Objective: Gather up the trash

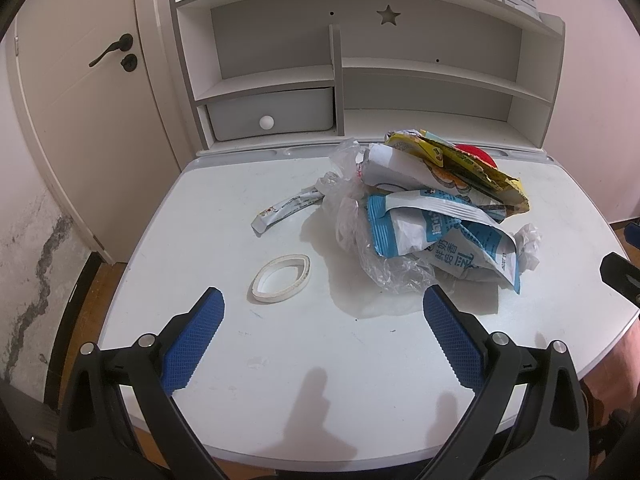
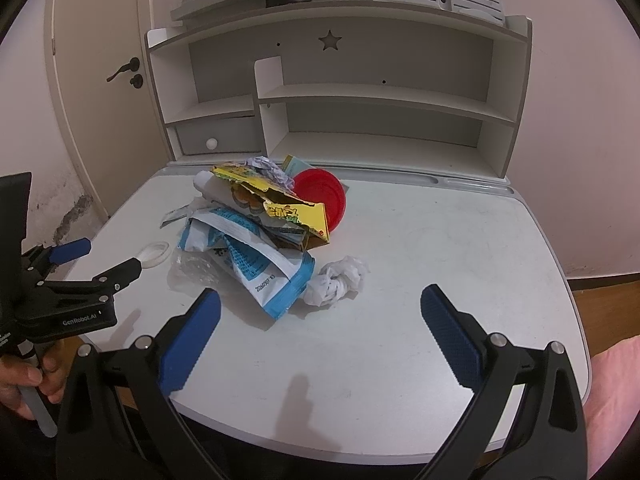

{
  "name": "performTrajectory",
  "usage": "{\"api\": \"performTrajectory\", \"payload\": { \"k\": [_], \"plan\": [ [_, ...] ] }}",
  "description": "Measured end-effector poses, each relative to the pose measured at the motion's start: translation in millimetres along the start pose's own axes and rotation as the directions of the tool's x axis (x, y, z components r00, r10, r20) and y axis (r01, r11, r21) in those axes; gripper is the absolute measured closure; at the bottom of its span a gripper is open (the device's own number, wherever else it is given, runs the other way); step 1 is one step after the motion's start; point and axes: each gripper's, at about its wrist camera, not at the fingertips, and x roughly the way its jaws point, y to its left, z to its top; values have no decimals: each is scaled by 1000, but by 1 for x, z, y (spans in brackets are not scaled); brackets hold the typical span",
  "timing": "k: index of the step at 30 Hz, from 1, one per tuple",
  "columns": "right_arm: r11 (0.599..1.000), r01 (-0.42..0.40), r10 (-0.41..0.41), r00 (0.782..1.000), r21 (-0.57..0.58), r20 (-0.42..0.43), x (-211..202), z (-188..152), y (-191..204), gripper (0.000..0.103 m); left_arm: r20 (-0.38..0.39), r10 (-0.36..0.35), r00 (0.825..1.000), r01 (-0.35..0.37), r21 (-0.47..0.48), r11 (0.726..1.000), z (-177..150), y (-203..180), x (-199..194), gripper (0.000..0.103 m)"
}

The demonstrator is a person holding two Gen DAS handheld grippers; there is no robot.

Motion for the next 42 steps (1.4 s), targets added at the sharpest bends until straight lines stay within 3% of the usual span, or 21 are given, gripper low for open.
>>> {"api": "performTrajectory", "payload": {
  "k": [42],
  "plan": [
    [1000,-10,10,1000,4,3,0,0,-1,6,-7,7,1000,-7,4,1000,-1,1,2,6]
  ]
}}
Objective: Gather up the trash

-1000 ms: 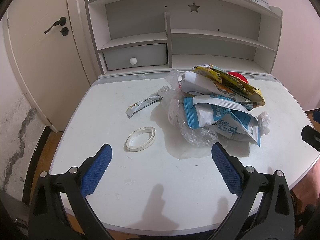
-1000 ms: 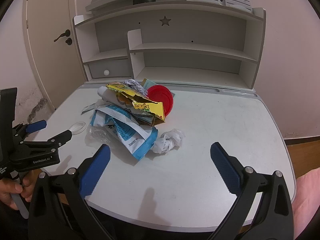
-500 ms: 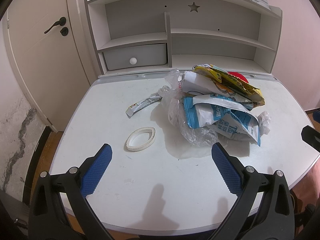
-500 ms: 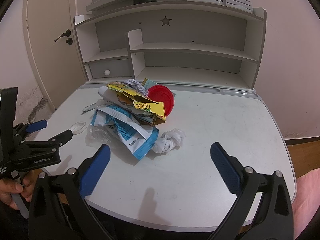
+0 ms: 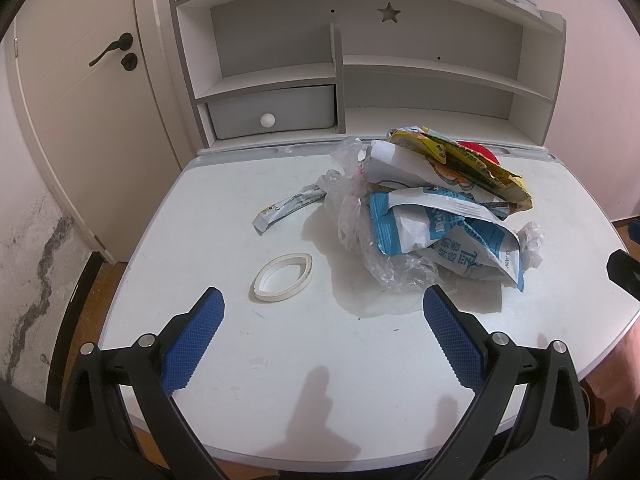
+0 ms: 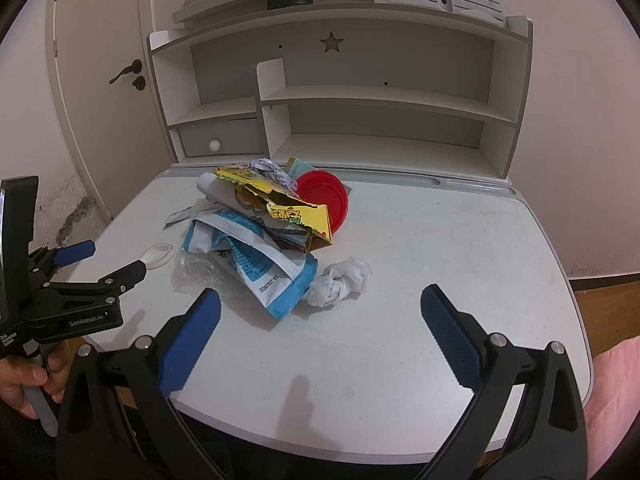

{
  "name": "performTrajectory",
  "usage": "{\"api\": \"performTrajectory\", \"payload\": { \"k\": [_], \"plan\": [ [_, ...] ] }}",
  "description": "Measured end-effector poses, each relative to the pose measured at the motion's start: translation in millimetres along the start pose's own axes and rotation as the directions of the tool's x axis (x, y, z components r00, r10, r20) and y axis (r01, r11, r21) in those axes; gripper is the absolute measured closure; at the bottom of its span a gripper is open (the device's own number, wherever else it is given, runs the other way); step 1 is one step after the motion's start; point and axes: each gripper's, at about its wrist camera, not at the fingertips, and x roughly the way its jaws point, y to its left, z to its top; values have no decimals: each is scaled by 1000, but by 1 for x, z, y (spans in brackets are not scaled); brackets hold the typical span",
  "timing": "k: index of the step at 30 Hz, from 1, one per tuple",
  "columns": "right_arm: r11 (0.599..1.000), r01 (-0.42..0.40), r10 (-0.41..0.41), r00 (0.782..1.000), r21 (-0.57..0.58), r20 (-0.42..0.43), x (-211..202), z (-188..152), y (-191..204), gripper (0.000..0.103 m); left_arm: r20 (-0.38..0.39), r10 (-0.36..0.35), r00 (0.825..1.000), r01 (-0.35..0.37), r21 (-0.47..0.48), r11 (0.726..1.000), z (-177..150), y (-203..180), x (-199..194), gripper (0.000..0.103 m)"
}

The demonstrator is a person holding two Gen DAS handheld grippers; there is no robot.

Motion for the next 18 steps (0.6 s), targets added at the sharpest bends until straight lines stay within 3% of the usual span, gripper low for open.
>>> {"api": "performTrajectory", "payload": {
  "k": [13,18],
  "plan": [
    [1000,-2,2,1000,5,-7,3,-2,-1,6,-9,9,1000,-9,0,1000,1,4,6,6],
    [1000,-29,29,999,8,-35,13,-5,-6,6,-59,35,998,-34,19,999,0,16,30,6]
  ]
}}
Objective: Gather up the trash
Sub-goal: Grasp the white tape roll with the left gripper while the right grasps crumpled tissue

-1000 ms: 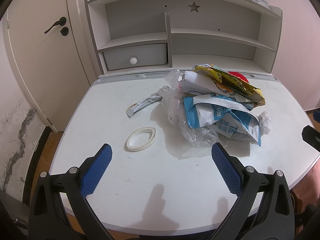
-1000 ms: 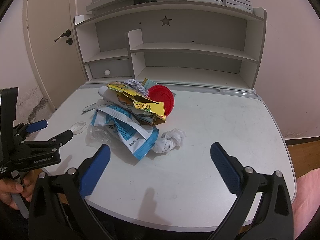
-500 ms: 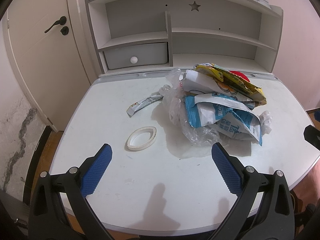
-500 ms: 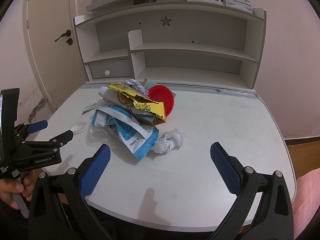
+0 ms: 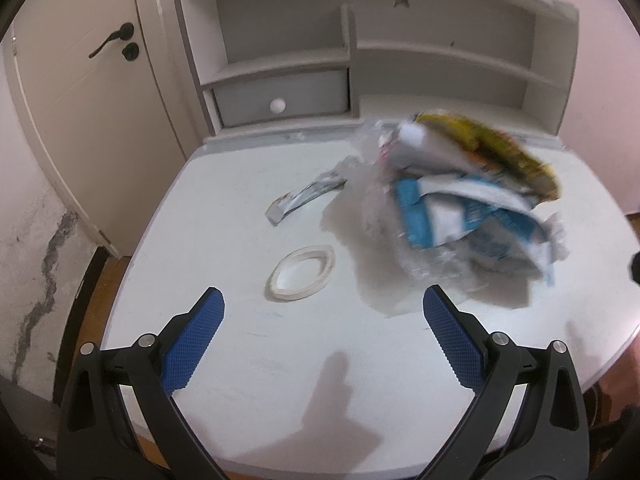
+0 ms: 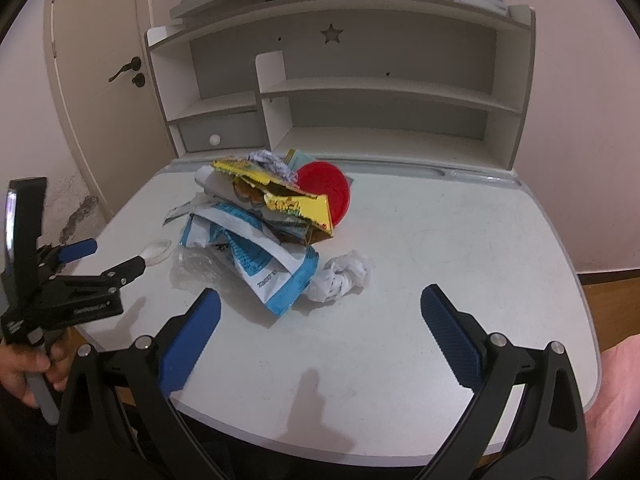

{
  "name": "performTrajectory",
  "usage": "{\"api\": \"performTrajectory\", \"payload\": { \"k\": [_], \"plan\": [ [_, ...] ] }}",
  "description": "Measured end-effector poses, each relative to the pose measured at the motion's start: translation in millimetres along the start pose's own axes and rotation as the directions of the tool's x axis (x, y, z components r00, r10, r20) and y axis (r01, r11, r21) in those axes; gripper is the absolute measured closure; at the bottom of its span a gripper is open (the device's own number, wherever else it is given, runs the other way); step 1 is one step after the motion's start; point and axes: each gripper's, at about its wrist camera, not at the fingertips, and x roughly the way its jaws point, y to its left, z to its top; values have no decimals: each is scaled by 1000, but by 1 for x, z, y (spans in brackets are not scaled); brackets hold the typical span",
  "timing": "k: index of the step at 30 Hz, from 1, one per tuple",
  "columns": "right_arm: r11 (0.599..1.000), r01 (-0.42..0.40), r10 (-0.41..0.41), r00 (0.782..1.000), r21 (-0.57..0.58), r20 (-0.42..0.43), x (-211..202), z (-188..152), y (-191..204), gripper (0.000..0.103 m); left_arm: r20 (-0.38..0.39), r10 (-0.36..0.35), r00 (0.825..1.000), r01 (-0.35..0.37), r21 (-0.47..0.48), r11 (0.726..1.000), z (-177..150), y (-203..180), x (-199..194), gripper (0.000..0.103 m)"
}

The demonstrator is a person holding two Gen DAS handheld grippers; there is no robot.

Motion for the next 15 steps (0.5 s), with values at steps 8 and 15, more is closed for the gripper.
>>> {"api": "performTrajectory", "payload": {
  "k": [8,15],
  "plan": [
    [999,-12,13,999,32,-52,26,-5,-20,6,-116,32,993,-30,21,999,8,26,63,6],
    [998,-1,6,996,60,-94,54,-6,-35,8,-99,-59,993,63,30,998,16,29,75,46]
  ]
}}
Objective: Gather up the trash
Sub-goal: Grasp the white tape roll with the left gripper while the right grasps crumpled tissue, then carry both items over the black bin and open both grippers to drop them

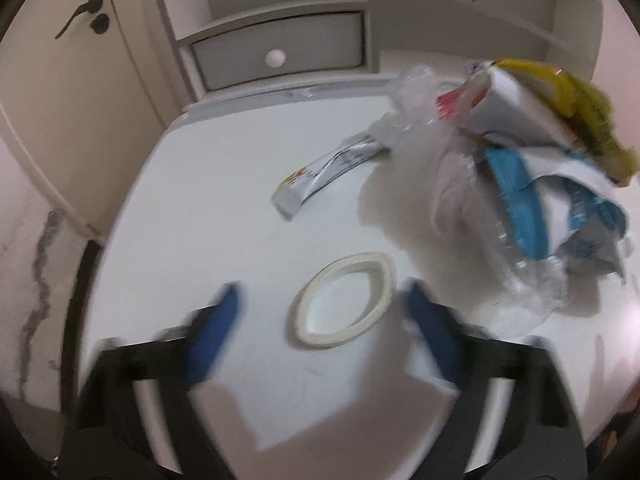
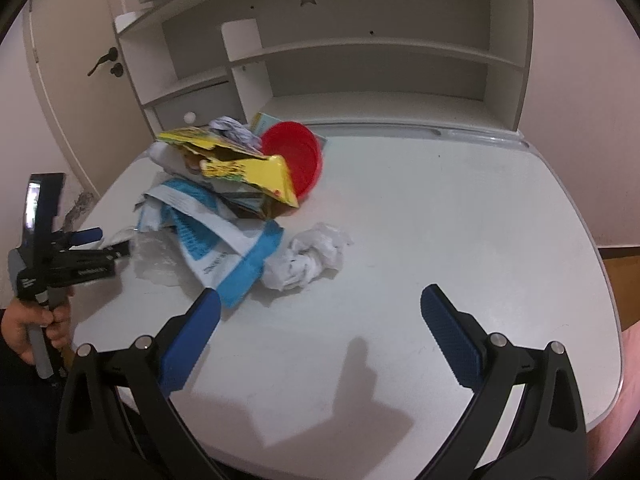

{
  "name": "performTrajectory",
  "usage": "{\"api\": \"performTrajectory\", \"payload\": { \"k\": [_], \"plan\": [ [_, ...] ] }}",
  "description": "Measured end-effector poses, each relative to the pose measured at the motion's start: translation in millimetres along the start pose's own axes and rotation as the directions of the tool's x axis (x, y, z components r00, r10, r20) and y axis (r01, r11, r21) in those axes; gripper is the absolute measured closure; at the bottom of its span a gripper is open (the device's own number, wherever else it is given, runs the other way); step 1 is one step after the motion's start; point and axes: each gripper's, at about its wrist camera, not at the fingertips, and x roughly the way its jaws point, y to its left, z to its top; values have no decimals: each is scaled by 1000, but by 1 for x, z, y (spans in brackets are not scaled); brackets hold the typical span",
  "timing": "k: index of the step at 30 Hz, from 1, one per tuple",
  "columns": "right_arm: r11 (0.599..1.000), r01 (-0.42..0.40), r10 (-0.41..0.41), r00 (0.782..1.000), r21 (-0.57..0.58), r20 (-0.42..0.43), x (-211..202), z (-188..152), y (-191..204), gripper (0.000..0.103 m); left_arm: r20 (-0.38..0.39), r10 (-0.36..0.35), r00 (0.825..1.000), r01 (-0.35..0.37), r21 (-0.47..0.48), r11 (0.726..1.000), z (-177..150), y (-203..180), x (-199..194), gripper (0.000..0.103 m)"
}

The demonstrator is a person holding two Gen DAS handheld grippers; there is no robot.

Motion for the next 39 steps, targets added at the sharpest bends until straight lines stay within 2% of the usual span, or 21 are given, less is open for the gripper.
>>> {"api": "performTrajectory", "payload": {
  "k": [1,5,11,13,14,15,17,22,25,27,29,30,32,33,35,36,37,39],
  "plan": [
    [1000,1,-1,1000,1,-7,4,1,0,9,1,-23,1000,23,-4,1000,1,0,1,57],
    [1000,-10,11,998,25,-55,28,7,-5,20,4,-38,999,38,3,999,-1,-1,-1,59],
    [988,-102,113,989,117,-93,56,21,-12,26,40,-70,997,70,-8,998,1,-3,-19,59],
    [982,-127,142,984,140,-106,62,25,-13,33,57,-88,994,89,-5,996,1,-9,-30,59],
    [979,-135,153,982,151,-114,64,27,-14,48,65,-96,993,96,-3,995,1,-12,-35,59],
    [976,-149,168,980,159,-110,62,28,-16,52,74,-104,992,104,2,995,2,-15,-41,59],
    [978,-144,157,984,148,-80,49,26,-18,61,96,-118,988,117,19,993,3,-25,-54,59],
    [984,-108,108,994,145,8,-3,11,-44,65,147,-162,976,152,77,985,7,-60,-87,59],
    [977,-80,68,995,198,68,-47,-10,-82,65,164,-238,957,213,157,965,11,-106,-107,59],
    [971,-22,-5,994,237,113,-81,-31,-115,65,166,-301,939,260,230,938,12,-148,-117,59],
    [954,55,-102,984,295,145,-116,-57,-152,65,148,-391,908,330,322,888,10,-200,-125,59],
    [933,103,-166,974,345,157,-137,-76,-177,65,130,-451,883,374,386,843,6,-237,-130,59],
    [884,181,-268,951,430,150,-167,-111,-218,65,86,-527,846,431,471,769,-2,-292,-132,59],
    [854,217,-313,940,474,133,-180,-133,-236,65,48,-574,818,471,518,714,-8,-325,-134,59],
    [787,256,-365,927,561,89,-197,-174,-271,65,-46,-658,752,546,602,582,-26,-397,-139,58],
    [741,281,-391,919,610,52,-205,-200,-290,65,-87,-679,729,568,629,530,-34,-424,-139,59],
    [696,304,-413,911,651,16,-211,-225,-306,65,-139,-696,705,590,660,465,-46,-459,-138,58],
    [614,345,-439,897,710,-57,-217,-272,-331,65,-229,-701,676,608,711,353,-71,-519,-132,58]
  ]
}}
